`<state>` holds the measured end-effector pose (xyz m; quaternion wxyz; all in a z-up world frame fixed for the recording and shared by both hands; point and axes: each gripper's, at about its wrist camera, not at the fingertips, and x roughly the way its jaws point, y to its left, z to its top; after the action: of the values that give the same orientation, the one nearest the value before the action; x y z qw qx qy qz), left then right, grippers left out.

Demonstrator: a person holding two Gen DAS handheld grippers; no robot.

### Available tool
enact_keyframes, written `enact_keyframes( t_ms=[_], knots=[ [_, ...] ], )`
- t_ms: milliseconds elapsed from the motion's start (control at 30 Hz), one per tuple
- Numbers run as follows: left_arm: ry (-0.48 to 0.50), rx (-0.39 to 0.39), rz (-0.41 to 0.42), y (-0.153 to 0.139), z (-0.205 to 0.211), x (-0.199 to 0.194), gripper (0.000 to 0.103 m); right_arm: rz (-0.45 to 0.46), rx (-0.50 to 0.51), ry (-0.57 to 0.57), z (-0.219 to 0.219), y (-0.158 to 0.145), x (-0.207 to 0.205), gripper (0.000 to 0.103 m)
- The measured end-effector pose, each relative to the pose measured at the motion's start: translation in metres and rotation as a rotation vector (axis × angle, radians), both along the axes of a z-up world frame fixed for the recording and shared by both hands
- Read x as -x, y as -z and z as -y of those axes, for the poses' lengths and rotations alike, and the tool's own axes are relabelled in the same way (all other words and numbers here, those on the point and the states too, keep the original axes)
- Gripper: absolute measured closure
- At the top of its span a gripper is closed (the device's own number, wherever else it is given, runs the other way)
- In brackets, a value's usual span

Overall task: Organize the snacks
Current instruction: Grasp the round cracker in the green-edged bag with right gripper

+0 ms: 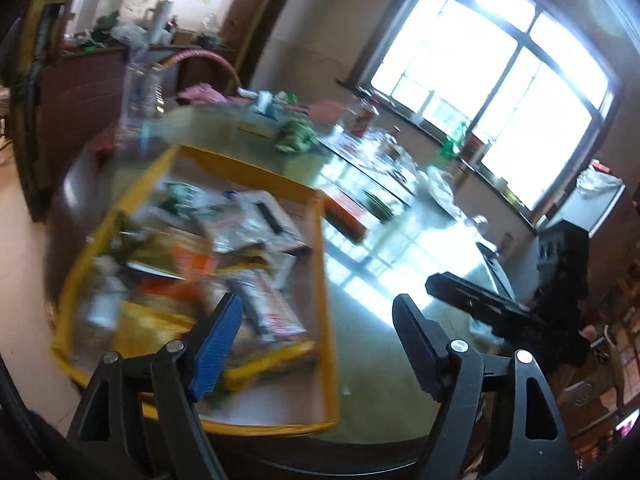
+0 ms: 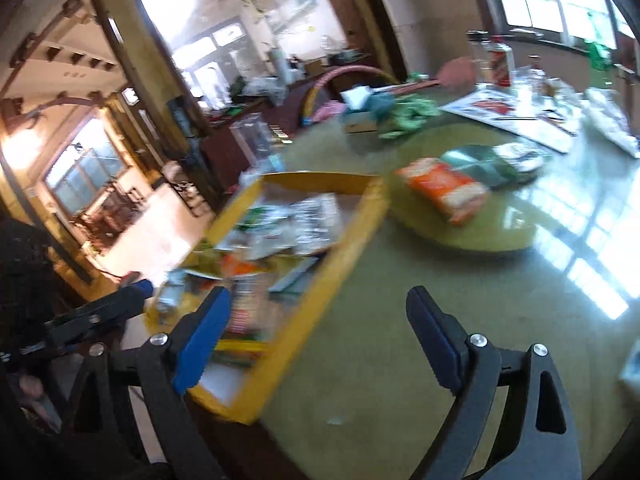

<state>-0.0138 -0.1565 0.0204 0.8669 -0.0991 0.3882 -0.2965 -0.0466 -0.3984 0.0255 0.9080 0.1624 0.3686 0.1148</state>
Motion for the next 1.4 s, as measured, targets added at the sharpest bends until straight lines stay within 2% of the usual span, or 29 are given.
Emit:
enact_keyframes(
  t_ms=[267, 467, 600, 667, 800, 1000, 1067, 1167, 1333, 1400],
  knots=[
    [0.07, 0.003, -0.063, 0.014, 0.055, -0.003, 0.026, -0.141, 0.057, 0.136, 0.098, 0.005, -0.025, 0.014],
    [0.079, -0.006, -0.057, 0.016, 0.064, 0.002, 0.026, -0.228, 0.013, 0.25, 0.149, 0.01, -0.076, 0.014],
    [0.082, 0.002, -0.061, 0.013, 0.061, 0.003, 0.026, -0.302, -0.084, 0.35, 0.173, 0.029, -0.117, 0.014],
    [0.077, 0.01, -0.049, 0.011, 0.058, 0.002, 0.026, -0.332, -0.109, 0.406, 0.182, 0.04, -0.137, 0.014],
    [0.07, 0.016, -0.05, 0.011, 0.052, -0.003, 0.026, -0.373, -0.092, 0.495, 0.197, 0.06, -0.174, 0.014],
    [0.064, 0.031, -0.065, 0.014, 0.044, -0.014, 0.025, -0.423, -0.138, 0.562, 0.211, 0.084, -0.215, 0.014],
    [0.063, 0.033, -0.071, 0.014, 0.042, -0.016, 0.025, -0.431, -0.148, 0.582, 0.21, 0.088, -0.224, 0.014],
    [0.056, 0.044, -0.067, 0.016, 0.038, -0.017, 0.025, -0.432, -0.07, 0.594, 0.204, 0.087, -0.243, 0.013],
    [0.058, 0.037, -0.082, 0.018, 0.036, -0.02, 0.025, -0.446, -0.094, 0.608, 0.204, 0.089, -0.268, 0.011],
    [0.052, 0.034, -0.07, 0.017, 0.035, -0.019, 0.025, -0.472, -0.057, 0.612, 0.201, 0.088, -0.28, 0.011]
  ],
)
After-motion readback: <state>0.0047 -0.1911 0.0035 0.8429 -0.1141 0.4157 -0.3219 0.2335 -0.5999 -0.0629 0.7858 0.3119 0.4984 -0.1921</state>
